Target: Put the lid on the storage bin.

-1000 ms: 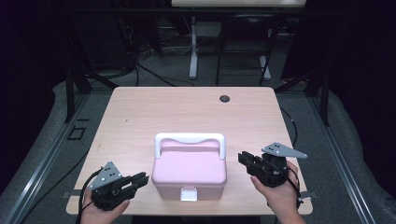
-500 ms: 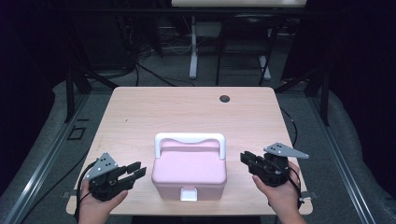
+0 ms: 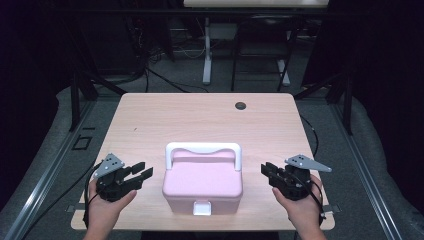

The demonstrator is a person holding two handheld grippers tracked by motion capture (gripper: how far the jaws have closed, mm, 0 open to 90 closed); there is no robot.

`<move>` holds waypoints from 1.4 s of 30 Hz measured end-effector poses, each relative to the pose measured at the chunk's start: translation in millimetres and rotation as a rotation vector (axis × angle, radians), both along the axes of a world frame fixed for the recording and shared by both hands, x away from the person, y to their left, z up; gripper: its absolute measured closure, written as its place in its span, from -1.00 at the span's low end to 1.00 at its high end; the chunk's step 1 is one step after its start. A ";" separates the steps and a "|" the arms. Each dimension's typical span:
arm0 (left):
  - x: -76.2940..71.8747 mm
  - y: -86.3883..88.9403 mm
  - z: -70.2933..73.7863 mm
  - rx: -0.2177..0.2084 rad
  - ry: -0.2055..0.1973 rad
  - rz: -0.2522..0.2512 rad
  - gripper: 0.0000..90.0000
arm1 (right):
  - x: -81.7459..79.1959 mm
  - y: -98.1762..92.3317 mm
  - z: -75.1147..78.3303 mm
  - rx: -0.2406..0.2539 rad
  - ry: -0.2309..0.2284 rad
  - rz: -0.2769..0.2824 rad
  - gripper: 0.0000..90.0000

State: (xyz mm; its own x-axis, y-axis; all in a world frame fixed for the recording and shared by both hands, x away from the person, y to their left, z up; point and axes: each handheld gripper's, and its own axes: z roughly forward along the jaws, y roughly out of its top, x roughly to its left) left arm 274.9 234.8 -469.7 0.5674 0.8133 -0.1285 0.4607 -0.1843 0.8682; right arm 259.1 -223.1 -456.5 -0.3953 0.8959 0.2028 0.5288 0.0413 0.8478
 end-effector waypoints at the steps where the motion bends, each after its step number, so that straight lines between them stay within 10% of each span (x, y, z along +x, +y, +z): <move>1: 1.1 0.8 -2.0 -0.001 0.004 0.004 0.33 | -0.3 -0.4 -1.2 0.002 0.002 -0.006 0.69; 17: 9.2 18.2 -36.9 -0.001 -0.002 0.091 0.16 | -0.1 -13.6 -42.0 -0.053 0.002 -0.086 0.56; 42: 17.8 17.1 -76.8 0.049 0.062 0.097 0.09 | 9.9 -17.4 -90.7 -0.145 0.040 -0.095 0.31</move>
State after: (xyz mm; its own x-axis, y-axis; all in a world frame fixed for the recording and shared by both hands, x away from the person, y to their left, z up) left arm 292.6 251.9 -546.5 0.4779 0.8703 -0.1195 0.5314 -0.1780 0.8282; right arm 268.9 -240.5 -547.2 -0.3012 0.9500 0.0821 0.5691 0.1100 0.8149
